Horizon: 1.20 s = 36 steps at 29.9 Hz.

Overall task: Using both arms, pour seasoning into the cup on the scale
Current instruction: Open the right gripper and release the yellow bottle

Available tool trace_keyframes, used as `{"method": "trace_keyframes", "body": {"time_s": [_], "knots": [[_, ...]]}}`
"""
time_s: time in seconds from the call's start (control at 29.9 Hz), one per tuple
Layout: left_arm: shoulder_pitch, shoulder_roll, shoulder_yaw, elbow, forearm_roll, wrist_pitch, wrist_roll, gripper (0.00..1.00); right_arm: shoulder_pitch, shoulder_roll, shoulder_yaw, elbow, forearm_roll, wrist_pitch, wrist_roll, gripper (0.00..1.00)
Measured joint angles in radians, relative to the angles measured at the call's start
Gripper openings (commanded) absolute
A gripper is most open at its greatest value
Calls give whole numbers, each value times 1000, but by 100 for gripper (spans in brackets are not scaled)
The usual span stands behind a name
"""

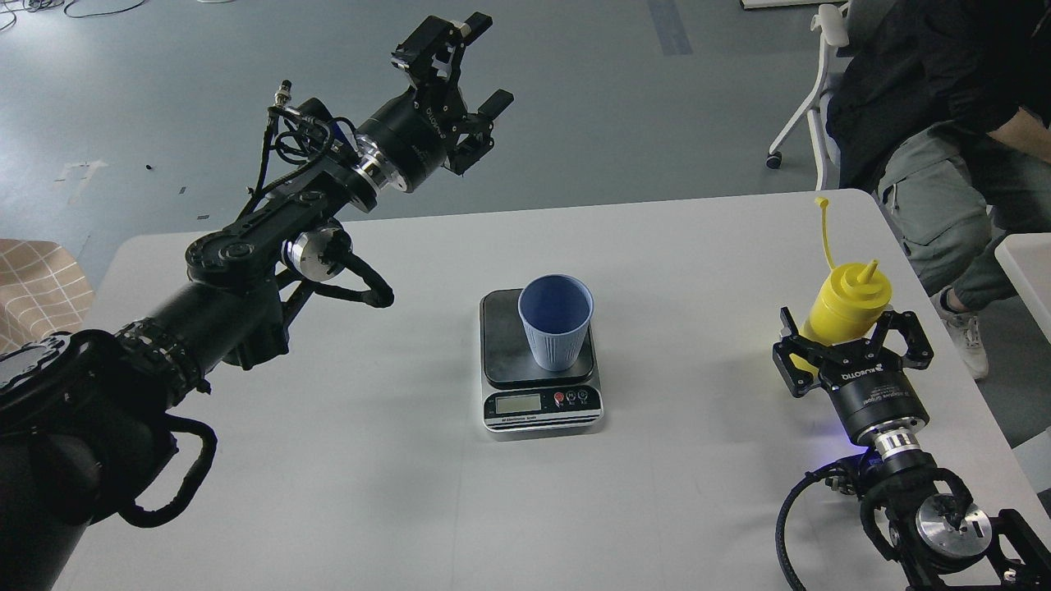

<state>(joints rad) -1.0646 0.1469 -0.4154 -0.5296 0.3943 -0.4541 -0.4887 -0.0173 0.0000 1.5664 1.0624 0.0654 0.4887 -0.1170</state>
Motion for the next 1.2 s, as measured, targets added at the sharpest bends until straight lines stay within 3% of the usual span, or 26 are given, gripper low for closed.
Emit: {"method": "trace_keyframes", "body": {"time_s": [0.5, 1.2], "knots": [[-2, -69, -1, 53, 32, -8, 0, 98, -244, 0, -12, 236, 0, 0, 1, 99], [-3, -95, 0, 72, 35, -9, 0, 98, -435, -19, 57, 394, 52, 0, -2, 99]]}}
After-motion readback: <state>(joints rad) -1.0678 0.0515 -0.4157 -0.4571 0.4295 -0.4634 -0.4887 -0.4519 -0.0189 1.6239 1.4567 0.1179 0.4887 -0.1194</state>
